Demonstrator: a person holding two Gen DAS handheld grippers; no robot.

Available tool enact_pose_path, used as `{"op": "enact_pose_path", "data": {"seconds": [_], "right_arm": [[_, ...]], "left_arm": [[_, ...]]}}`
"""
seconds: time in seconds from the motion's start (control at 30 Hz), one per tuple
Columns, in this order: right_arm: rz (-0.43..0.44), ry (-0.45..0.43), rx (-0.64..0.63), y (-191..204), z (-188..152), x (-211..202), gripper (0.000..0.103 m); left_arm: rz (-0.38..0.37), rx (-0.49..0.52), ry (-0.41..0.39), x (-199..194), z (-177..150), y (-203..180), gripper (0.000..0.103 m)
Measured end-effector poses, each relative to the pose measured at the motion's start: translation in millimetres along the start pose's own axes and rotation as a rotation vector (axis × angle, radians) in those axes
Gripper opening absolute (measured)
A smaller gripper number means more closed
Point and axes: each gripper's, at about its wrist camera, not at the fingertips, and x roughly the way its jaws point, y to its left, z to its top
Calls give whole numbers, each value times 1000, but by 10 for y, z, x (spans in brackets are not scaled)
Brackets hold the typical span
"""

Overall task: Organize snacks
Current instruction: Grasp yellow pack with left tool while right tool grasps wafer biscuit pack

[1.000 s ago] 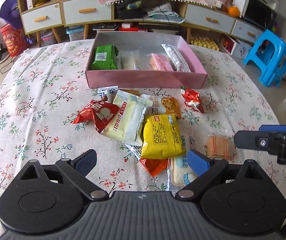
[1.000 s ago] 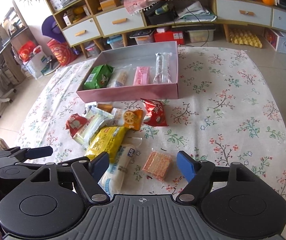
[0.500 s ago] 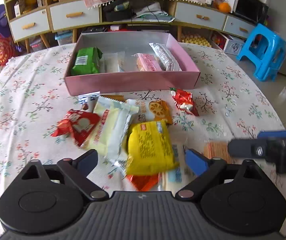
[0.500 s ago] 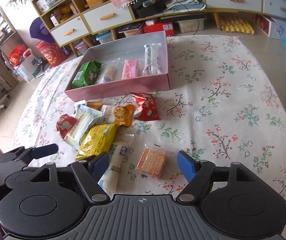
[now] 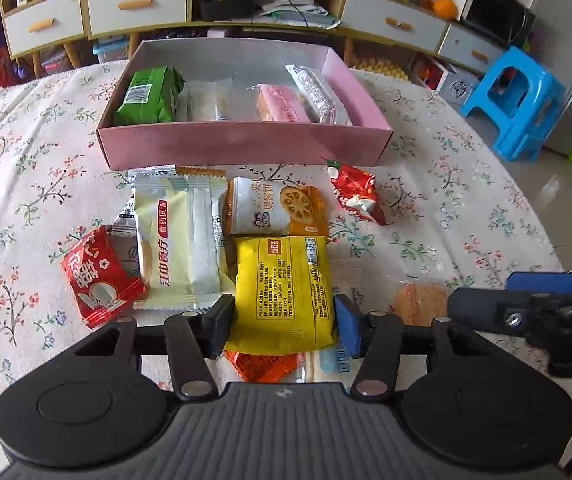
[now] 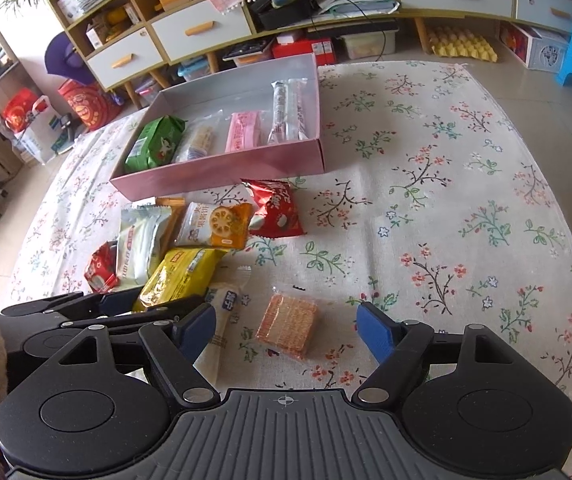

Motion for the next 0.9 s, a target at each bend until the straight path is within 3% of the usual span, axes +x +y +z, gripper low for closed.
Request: {"op": "enact_pose_path", "data": {"seconds": [0.17, 0.33, 0.5, 0.7, 0.73, 0.8, 0.83, 0.87, 0.9], "right_arm": [[-4, 0, 4, -17, 8, 6, 79], [-6, -1, 10, -29, 2, 5, 79], [-20, 7, -11, 25, -19, 78, 79], [-91, 53, -56, 140, -80, 329, 78], [-94, 56, -66, 153, -93, 356, 75], [-92, 53, -87, 174, -105, 361, 35], [-87, 42, -83, 171, -97, 332, 29], [-91, 28, -82, 161, -86, 292, 9], [-84, 11, -78, 147, -71, 247, 4]], "left_arm": [[-72, -21, -21, -171, 37, 14, 48], [-169, -120, -87, -504, 130, 234, 48], [-111, -161, -191, -746, 210, 467, 48], [-87, -221, -165, -659, 249, 581, 48], [-89, -218, -165, -668, 245, 582, 48], [-90, -208, -169, -680, 250, 564, 48], [-92, -205, -170, -688, 249, 568, 48], [-94, -205, -171, -692, 246, 570, 48], [-94, -206, -172, -693, 246, 576, 48]]}}
